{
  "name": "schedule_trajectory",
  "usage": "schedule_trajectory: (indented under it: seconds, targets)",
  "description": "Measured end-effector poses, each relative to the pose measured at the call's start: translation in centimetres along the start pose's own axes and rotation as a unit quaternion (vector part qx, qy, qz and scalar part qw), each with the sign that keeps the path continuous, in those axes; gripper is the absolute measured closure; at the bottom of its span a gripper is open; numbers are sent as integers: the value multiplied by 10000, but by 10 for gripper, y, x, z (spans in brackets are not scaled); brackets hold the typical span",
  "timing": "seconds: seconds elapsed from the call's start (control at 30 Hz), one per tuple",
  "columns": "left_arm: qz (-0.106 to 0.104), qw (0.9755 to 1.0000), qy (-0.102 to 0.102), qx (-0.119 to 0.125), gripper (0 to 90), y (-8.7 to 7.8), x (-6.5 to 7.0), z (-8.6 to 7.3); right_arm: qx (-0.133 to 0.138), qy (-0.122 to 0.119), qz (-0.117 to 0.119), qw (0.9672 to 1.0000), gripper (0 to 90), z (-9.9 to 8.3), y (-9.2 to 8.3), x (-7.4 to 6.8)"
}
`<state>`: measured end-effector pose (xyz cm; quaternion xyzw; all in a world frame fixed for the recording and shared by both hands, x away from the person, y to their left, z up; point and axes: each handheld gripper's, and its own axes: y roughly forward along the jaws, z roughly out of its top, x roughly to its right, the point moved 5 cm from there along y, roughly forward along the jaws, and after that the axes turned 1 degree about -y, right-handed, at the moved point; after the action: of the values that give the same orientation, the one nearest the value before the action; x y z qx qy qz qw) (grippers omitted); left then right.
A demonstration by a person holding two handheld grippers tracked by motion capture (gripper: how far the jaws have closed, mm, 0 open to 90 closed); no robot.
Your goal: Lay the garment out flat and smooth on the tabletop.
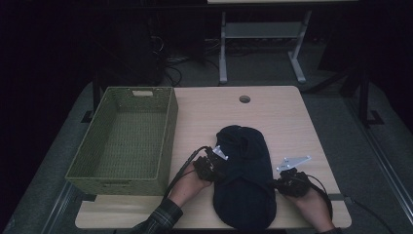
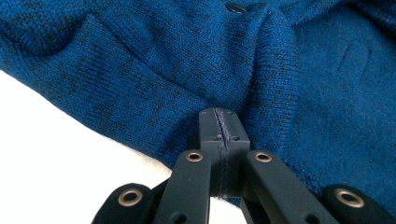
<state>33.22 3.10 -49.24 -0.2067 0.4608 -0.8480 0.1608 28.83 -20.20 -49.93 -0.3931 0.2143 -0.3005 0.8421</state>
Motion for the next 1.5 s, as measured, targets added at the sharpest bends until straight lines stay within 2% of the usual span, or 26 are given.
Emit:
schedule_trajectory:
  seconds: [0.2, 0.23, 0.33, 0.5, 0.67, 0.77, 0.8, 0.87, 0.9, 0.93, 1.03, 1.17, 1.3, 1.5]
  targets:
    - [56, 9999, -17, 86, 878, -2, -2, 2, -25, -70, -8, 10000, 897, 2, -1, 0]
    - [127, 9999, 8, 93, 877, -4, -6, 3, 43, -94, -49, 9999, 898, 7, -3, 2]
    - [230, 9995, -103, 194, 878, -7, -15, 7, 92, -118, -82, 9999, 898, 12, -5, 5]
    - [502, 9979, -237, 329, 878, -7, -32, 20, 290, -68, -270, 9992, 898, 33, -5, 24]
    - [686, 9958, -380, 483, 878, -5, -50, 33, 397, 15, -456, 9982, 899, 51, 7, 47]
    - [904, 9933, -419, 581, 878, -3, -60, 40, 421, 106, -513, 9977, 898, 60, 13, 59]
    - [927, 9931, -444, 568, 877, -2, -63, 42, 549, 157, -566, 9968, 898, 65, 16, 66]
    - [870, 9937, -492, 512, 876, 4, -66, 43, 458, 217, -544, 9972, 899, 66, 22, 71]
    - [875, 9940, -479, 446, 876, 7, -66, 42, 458, 217, -544, 9972, 899, 66, 22, 71]
    - [864, 9943, -456, 422, 877, 11, -66, 42, 337, 207, -594, 9974, 899, 65, 27, 73]
    - [880, 9946, -405, 372, 899, 10, -65, 41, 167, 157, -644, 9977, 899, 63, 36, 75]
    - [740, 9963, -337, 274, 900, 8, -58, 35, 171, 137, -654, 9976, 900, 61, 37, 75]
    - [595, 9974, -311, 262, 900, 5, -45, 25, 132, 97, -625, 9979, 900, 59, 35, 70]
    - [498, 9984, -174, 224, 900, 1, -26, 10, 17, -65, -590, 9982, 900, 53, 32, 55]
